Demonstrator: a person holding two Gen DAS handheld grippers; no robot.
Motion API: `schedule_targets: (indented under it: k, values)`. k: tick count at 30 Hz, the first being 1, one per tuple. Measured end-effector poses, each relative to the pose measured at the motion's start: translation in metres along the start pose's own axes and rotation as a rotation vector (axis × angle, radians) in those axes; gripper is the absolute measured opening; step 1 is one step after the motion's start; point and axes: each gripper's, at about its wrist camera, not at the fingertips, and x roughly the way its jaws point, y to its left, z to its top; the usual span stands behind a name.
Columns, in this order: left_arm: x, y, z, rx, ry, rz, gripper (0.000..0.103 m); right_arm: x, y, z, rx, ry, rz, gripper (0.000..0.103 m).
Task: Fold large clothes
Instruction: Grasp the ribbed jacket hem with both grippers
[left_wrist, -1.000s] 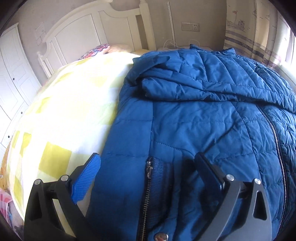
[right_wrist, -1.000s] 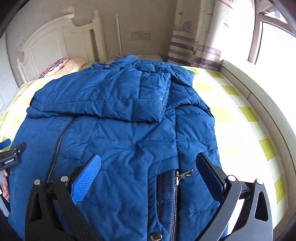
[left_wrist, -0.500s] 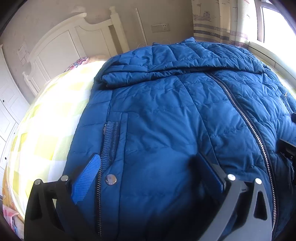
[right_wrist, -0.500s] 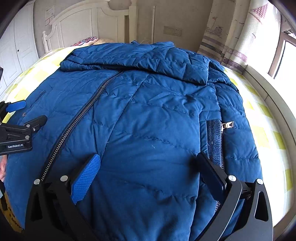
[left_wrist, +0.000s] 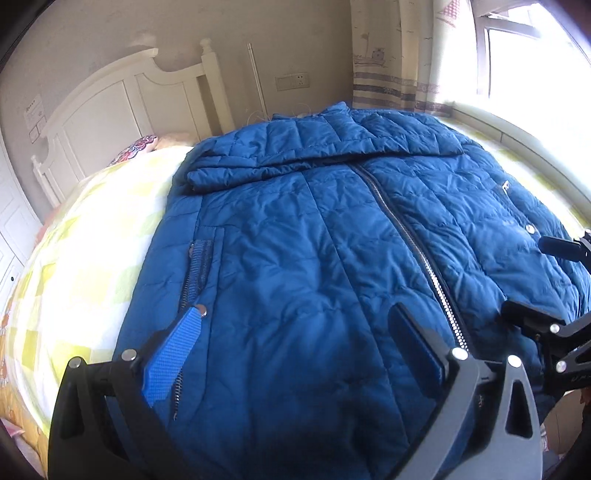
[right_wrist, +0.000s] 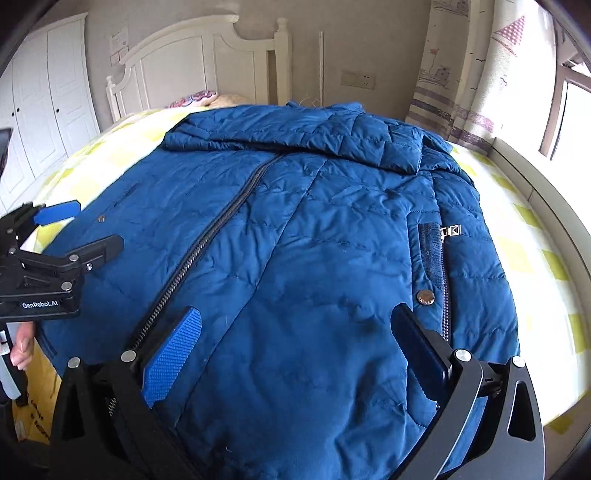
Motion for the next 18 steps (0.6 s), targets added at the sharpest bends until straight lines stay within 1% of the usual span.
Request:
schedule_targets:
  k: [1, 2, 3, 4, 5, 6, 8, 10, 11, 12, 13, 14, 16, 18]
  values:
    - [0.009, -0.005, -0.006, 0.016, 0.029, 0.009, 0.101, -0.001, 0.001, -0.005, 0.0, -0.036, -0.006, 0.098]
    - [0.016, -0.006, -0.012, 0.008, 0.039, 0.006, 0.101, -0.001, -0.002, -0.007, 0.027, -0.043, 0.008, 0.098]
    - [0.017, -0.001, -0.016, -0.028, 0.024, -0.014, 0.101, -0.001, -0.006, -0.007, 0.046, -0.03, 0.026, 0.098]
    - [0.017, 0.004, -0.018, -0.056, 0.035, -0.034, 0.101, -0.005, -0.009, -0.007, 0.053, -0.028, 0.025, 0.098]
    - [0.015, 0.009, -0.019, -0.064, 0.046, -0.048, 0.101, -0.012, -0.013, -0.008, 0.057, -0.042, 0.007, 0.098]
    - [0.01, 0.014, -0.021, -0.065, 0.042, -0.042, 0.101, -0.02, -0.017, -0.011, 0.063, -0.066, -0.014, 0.098]
    - [-0.002, 0.024, -0.029, -0.068, 0.007, -0.002, 0.101, -0.031, -0.029, -0.021, 0.079, -0.088, -0.048, 0.098]
    - [-0.006, 0.037, -0.043, -0.081, 0.009, 0.029, 0.101, -0.031, -0.046, -0.038, 0.119, -0.063, -0.048, 0.098]
    - [-0.005, 0.044, -0.052, -0.103, 0.015, 0.019, 0.101, -0.03, -0.055, -0.049, 0.159, -0.06, -0.024, 0.098]
    - [-0.006, 0.053, -0.059, -0.135, 0.007, -0.01, 0.101, -0.032, -0.064, -0.058, 0.201, -0.078, 0.012, 0.098]
    - [-0.008, 0.059, -0.065, -0.157, -0.006, -0.032, 0.101, -0.037, -0.068, -0.064, 0.214, -0.091, 0.017, 0.098]
    - [-0.012, 0.061, -0.069, -0.152, -0.017, -0.034, 0.101, -0.043, -0.069, -0.066, 0.206, -0.092, 0.002, 0.098]
    - [-0.025, 0.062, -0.071, -0.122, -0.045, 0.004, 0.101, -0.061, -0.072, -0.07, 0.194, -0.117, -0.034, 0.098]
    - [-0.037, 0.069, -0.074, -0.123, -0.073, 0.031, 0.101, -0.077, -0.085, -0.081, 0.217, -0.142, -0.052, 0.098]
